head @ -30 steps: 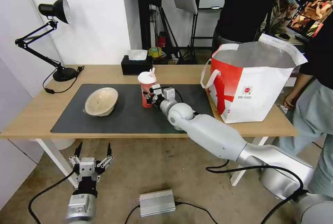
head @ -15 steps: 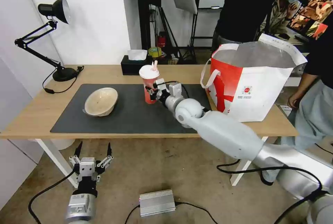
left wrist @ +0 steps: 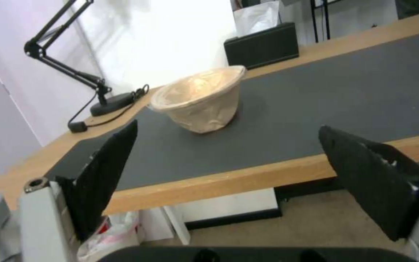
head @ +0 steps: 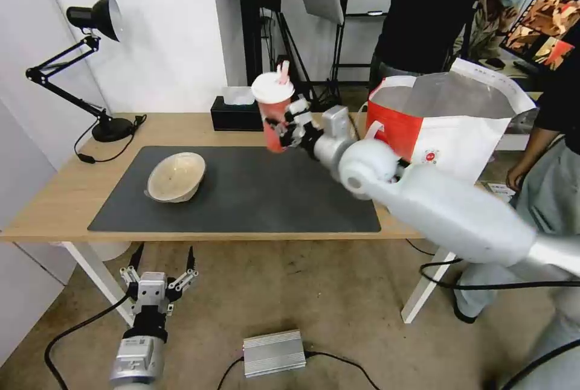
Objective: Pick up the trash from the table and place it into the takeout bag.
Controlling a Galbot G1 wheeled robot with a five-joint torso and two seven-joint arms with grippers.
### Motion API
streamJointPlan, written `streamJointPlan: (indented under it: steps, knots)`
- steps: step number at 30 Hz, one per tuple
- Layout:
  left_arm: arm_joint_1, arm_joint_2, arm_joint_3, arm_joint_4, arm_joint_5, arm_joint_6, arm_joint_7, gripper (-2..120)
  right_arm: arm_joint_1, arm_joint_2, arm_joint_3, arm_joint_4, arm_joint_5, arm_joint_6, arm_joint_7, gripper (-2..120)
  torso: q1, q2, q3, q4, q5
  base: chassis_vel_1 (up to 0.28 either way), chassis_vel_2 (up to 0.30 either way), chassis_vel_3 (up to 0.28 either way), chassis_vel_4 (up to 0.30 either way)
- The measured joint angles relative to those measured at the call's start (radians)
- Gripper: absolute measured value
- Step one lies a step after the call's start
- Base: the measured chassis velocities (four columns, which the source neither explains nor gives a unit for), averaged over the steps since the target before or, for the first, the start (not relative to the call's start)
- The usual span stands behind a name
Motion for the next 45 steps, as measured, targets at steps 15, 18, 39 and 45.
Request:
streamJointPlan:
  steps: [15,18,39,45]
  knots:
    - [0.001,0.019,0.004,-0.007,-0.001,-0.016,0.001,100,0.27,-0.226,0.038,0.021,-0.024,-0.143,-0.358,4,0.0,0.0,0.0,0.0,0.0002,0.0,0.0,0.0,0.0]
    - [0.002,0.019,0.005,-0.008,-0.001,-0.019,0.001,100,0.306,-0.251,0.064,-0.023,-0.051,-0.148,-0.464,4,0.0,0.0,0.0,0.0,0.0002,0.0,0.0,0.0,0.0]
    - [0.001,0.025,0.005,-0.011,-0.004,-0.023,0.001,100,0.323,-0.368,0.111,-0.269,-0.419,-0.101,-0.773,3,0.0,0.0,0.0,0.0,0.0001,0.0,0.0,0.0,0.0]
    - [0.0,0.028,0.005,-0.011,-0.005,-0.023,0.001,100,0.297,-0.381,0.117,-0.308,-0.471,-0.063,-0.812,3,0.0,0.0,0.0,0.0003,0.0001,0.0,0.0,0.0,0.0]
